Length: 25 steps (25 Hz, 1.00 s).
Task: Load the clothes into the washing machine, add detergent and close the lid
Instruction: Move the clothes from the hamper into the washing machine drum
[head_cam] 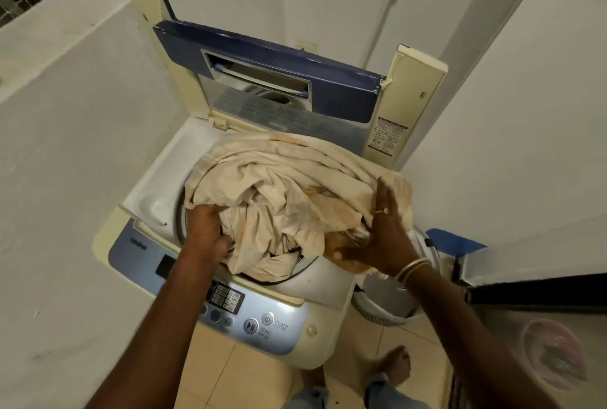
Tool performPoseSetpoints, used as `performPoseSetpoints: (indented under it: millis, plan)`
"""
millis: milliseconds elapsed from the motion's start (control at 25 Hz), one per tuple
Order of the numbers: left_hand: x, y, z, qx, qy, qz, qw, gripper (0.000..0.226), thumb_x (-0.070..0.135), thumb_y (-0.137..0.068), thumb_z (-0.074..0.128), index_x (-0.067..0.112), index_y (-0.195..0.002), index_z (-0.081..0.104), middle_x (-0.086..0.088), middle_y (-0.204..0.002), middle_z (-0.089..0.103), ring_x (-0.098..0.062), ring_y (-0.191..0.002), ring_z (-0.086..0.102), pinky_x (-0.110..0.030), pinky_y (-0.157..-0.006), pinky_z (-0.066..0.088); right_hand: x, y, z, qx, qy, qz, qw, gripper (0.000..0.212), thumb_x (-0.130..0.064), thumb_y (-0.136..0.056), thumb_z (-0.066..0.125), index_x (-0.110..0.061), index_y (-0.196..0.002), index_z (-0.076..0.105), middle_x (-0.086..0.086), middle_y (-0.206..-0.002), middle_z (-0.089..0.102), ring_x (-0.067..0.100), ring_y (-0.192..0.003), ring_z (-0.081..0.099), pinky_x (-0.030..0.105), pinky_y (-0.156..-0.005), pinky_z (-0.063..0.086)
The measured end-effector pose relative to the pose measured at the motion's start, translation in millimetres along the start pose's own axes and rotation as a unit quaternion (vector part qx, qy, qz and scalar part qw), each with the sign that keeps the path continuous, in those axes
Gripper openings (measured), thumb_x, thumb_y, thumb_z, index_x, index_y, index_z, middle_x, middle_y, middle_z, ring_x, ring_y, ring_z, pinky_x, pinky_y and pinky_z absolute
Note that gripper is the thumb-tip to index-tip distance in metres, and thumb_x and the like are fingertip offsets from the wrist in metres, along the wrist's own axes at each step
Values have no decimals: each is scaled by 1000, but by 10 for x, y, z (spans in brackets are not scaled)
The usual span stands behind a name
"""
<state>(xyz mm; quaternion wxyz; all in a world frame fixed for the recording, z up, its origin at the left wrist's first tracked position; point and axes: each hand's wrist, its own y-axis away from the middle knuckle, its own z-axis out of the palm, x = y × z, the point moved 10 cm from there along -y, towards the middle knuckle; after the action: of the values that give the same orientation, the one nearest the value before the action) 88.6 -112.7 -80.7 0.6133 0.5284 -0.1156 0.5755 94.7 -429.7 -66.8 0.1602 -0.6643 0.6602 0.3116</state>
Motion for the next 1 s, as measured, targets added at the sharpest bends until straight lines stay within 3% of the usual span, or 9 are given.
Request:
performPoseSetpoints:
  millis: [120, 200, 240, 400, 480, 640, 760, 880, 1000]
  plan:
    - [-85, 29, 33, 8, 4, -50, 999, 48, 26, -69, 67, 17, -116, 72, -12, -124, 70, -33, -120, 61, -51, -102, 48, 209, -139, 45, 50, 8, 49, 998, 129, -75, -53, 74, -26, -156, 15, 13, -138, 51, 31, -123, 52, 47, -100, 49]
    - [-67, 42, 71, 0, -10, -59, 998, 24, 19, -80, 61, 19, -94, 81, -9, -105, 77, -34, -124, 59, -46, -96, 52, 104, -171, -117, 105, -31, 47, 993, 86, -75, -57, 59, -19, -122, 63, 11, -105, 67, 30, -99, 64, 35, -79, 52]
    - [-24, 61, 85, -12, -19, -56, 998, 24, 13, -85, 59, 18, -87, 82, -9, -100, 77, -36, -126, 57, -45, -93, 53, 3, -141, -246, 141, -44, 35, 988, 73, -73, -58, 56, -16, -101, 71, 11, -93, 67, 30, -90, 65, 30, -71, 47]
    - [284, 131, 28, -45, -167, 37, 984, 54, 9, -75, 83, 19, -125, 65, -9, -120, 71, -26, -107, 68, -41, -86, 56, -553, 27, -812, 263, -108, -26, 958, 53, -59, -65, 70, -11, -86, 66, 9, -90, 59, 21, -85, 55, 28, -67, 41]
    - [347, 73, -1, -45, -331, 81, 939, 82, 23, -70, 90, 20, -141, 51, 1, -129, 66, -19, -115, 64, -35, -93, 52, -942, 113, -1143, 311, -143, -59, 938, 41, -43, -80, 66, -8, -99, 63, 12, -100, 59, 19, -90, 54, 32, -76, 46]
    - [550, -15, -31, 25, -547, 74, 833, 140, 47, -61, 88, 7, -158, -5, -23, -158, 32, -37, -142, 39, -45, -115, 36, -1738, 239, -1578, 375, -162, -110, 906, 33, -30, -86, 57, -8, -109, 63, 11, -108, 59, 12, -92, 51, 21, -80, 38]
    - [953, 251, 415, -56, -472, 224, 851, 124, 30, -66, 86, 21, -160, 6, -11, -163, 24, -28, -148, 30, -43, -117, 33, -2185, 195, -1577, 370, -150, -143, 906, 30, -30, -82, 62, -12, -106, 67, 9, -105, 61, 18, -90, 58, 26, -79, 43]
    - [1145, 826, 1135, -235, -418, 365, 798, 131, 36, -54, 97, 29, -156, 16, 7, -160, 29, -9, -146, 32, -33, -118, 34, -2506, 143, -1426, 363, -144, -166, 905, 26, -26, -80, 69, -16, -104, 69, 6, -102, 63, 22, -90, 63, 33, -81, 51]
    - [1381, 1028, 1435, -196, -392, 420, 795, 109, 40, -56, 94, 32, -145, 33, 18, -139, 46, 17, -124, 44, -14, -110, 37, -2627, 167, -1306, 342, -212, -191, 895, 30, -17, -76, 73, -16, -106, 65, 2, -103, 65, 18, -94, 63, 38, -87, 53]
